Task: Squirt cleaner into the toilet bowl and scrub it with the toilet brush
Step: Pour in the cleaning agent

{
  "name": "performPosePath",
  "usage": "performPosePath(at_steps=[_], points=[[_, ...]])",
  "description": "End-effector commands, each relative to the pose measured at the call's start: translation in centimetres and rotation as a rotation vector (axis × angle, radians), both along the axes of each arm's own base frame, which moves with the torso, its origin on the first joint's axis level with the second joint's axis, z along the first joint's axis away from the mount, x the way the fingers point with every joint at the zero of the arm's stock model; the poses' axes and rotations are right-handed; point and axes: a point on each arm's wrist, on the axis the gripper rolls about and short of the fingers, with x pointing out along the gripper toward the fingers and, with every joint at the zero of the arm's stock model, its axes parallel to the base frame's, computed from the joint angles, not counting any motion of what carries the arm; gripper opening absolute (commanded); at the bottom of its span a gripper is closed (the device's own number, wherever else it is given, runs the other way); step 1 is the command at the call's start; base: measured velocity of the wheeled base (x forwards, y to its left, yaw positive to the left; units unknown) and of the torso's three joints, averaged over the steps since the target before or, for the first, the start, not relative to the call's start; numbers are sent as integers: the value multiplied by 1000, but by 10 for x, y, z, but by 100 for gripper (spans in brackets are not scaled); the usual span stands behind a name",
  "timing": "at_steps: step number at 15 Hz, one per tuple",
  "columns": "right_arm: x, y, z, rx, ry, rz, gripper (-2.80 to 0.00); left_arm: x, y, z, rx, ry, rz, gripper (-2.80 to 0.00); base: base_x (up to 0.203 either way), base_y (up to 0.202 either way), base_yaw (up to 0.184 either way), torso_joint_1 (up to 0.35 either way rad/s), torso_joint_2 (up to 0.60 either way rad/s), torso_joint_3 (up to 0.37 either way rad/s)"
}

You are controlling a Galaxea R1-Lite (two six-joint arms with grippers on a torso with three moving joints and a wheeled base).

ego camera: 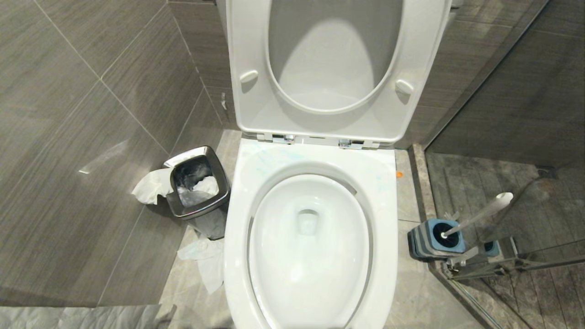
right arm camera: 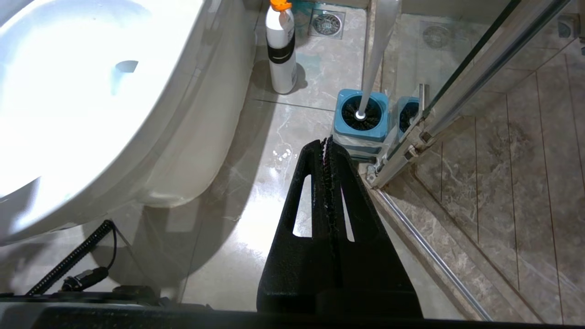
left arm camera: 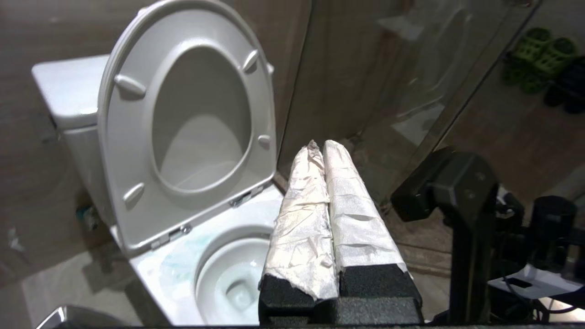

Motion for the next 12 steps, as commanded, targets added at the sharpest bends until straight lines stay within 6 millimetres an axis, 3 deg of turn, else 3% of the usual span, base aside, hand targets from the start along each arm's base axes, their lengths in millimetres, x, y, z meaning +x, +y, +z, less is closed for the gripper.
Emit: performPosePath(at_steps=[1,4,9,12], points=[[0,0,0,0,1,0,-280,-7,5,4,-9,-27,-61,-280,0,0,0,0,0,0],[0,0,0,0,1,0,-280,-10,11,2,-68,-7,-97,-280,0,0,0,0,0,0],[0,0,0,0,1,0,-280,8,38,-23,-373,277,-5,-280,0,0,0,0,0,0],[0,0,0,0,1,0,-280,25,50,-38,-210,164,238,-280,0,0,0,0,0,0]])
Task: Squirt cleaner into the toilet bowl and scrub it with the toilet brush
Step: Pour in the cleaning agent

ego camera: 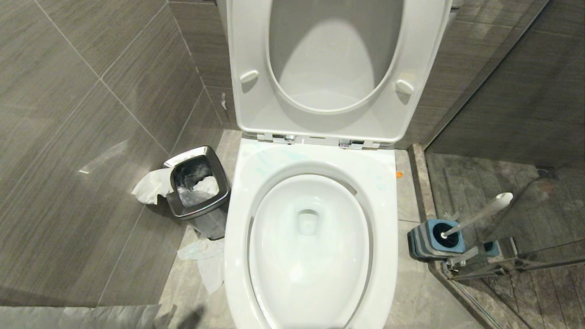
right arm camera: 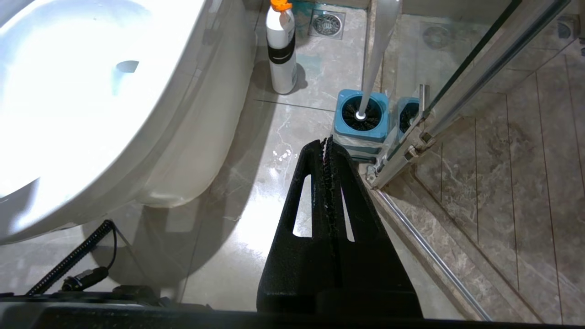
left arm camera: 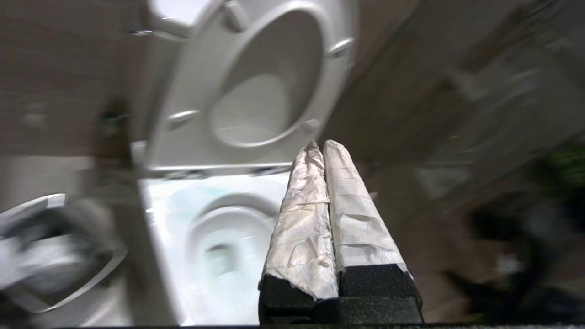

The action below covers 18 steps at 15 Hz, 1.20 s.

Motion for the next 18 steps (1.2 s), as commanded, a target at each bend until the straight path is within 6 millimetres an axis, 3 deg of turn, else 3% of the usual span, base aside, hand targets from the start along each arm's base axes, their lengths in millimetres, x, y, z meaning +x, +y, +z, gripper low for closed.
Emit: performPosePath(at_steps=[1,3,7,11,18], points=[[0,0,0,1,1,0,-280,14,9,-12,214,-81,189,-280,0,0,0,0,0,0],[0,0,0,1,1,0,-280,14,13,-16,331,-143,277,-280,0,0,0,0,0,0],[0,0,0,1,1,0,-280,-4,14,-26,347,-179,343,-280,0,0,0,0,0,0],[0,0,0,1,1,0,-280,-47,17,-44,325,-272,403,-280,0,0,0,0,0,0],[0,0,0,1,1,0,-280,-93,17,-98,310,-352,429,-280,0,0,0,0,0,0]])
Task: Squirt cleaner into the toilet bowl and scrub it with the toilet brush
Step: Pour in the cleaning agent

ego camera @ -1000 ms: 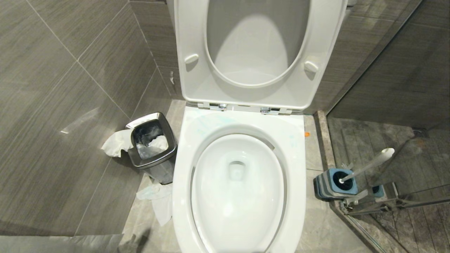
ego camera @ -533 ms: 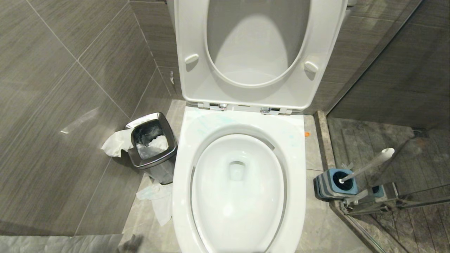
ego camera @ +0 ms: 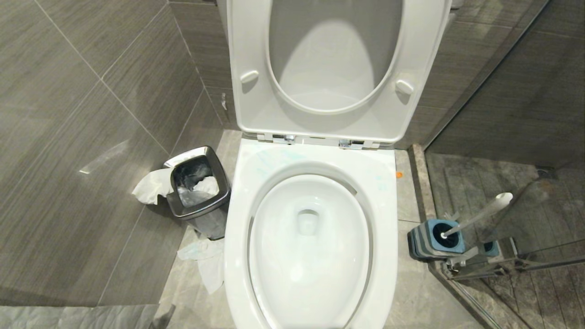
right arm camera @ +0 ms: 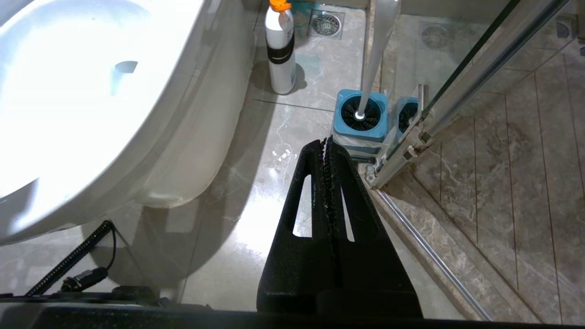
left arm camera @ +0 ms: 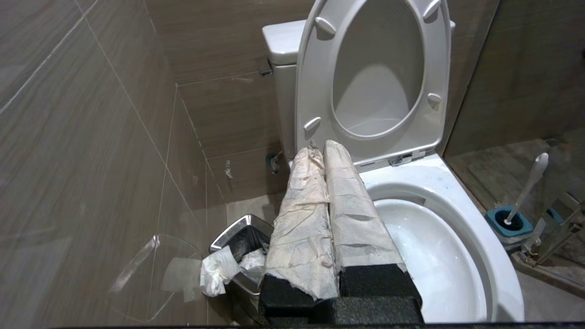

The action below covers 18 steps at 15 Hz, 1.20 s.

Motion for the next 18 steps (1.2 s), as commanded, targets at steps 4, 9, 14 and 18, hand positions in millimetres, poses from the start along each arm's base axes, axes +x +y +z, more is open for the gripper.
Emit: performPosePath(at_steps=[4,9,14,18], points=[[0,0,0,0,1,0,-280,-32,-2,-58,-4,-68,15,-280,0,0,0,0,0,0],[0,0,0,0,1,0,-280,-30,-2,-93,-30,-96,35,-280,0,0,0,0,0,0],[0,0,0,0,1,0,-280,29,-3,-130,-37,51,32,-280,0,0,0,0,0,0],[0,0,0,0,1,0,-280,80,-3,-181,-27,86,53,-280,0,0,0,0,0,0]])
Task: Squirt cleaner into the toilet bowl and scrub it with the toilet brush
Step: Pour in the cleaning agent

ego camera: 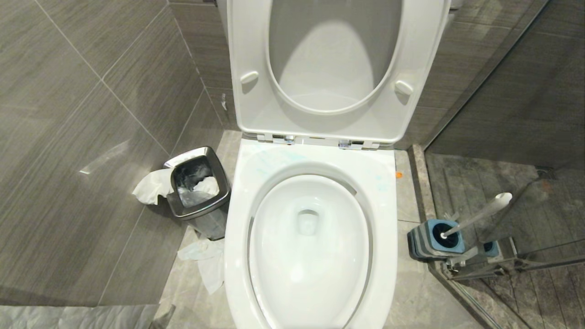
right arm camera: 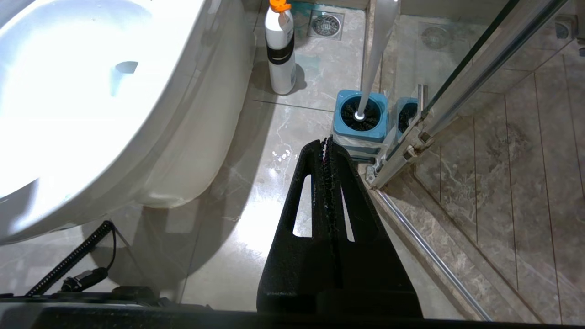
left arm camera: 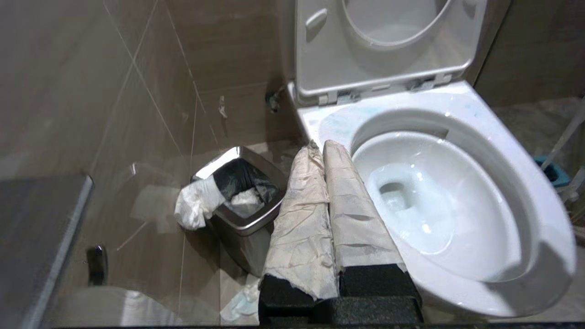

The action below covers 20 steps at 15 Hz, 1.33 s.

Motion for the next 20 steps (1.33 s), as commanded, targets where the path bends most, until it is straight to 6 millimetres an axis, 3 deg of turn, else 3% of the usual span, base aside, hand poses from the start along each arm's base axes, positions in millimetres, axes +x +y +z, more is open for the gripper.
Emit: performPosePath(at_steps=[1,4,12,17,20], points=[[0,0,0,0,1,0,-280,23,0,-33,10,48,12,-280,0,0,0,0,0,0],[0,0,0,0,1,0,-280,38,0,-62,28,79,25,-280,0,0,0,0,0,0],[0,0,0,0,1,0,-280,42,3,-83,-3,305,152,-280,0,0,0,0,0,0],[0,0,0,0,1,0,-280,40,6,-87,-148,424,250,-280,0,0,0,0,0,0],[0,0,0,0,1,1,-280,42,5,-93,-70,441,278,-280,0,0,0,0,0,0]])
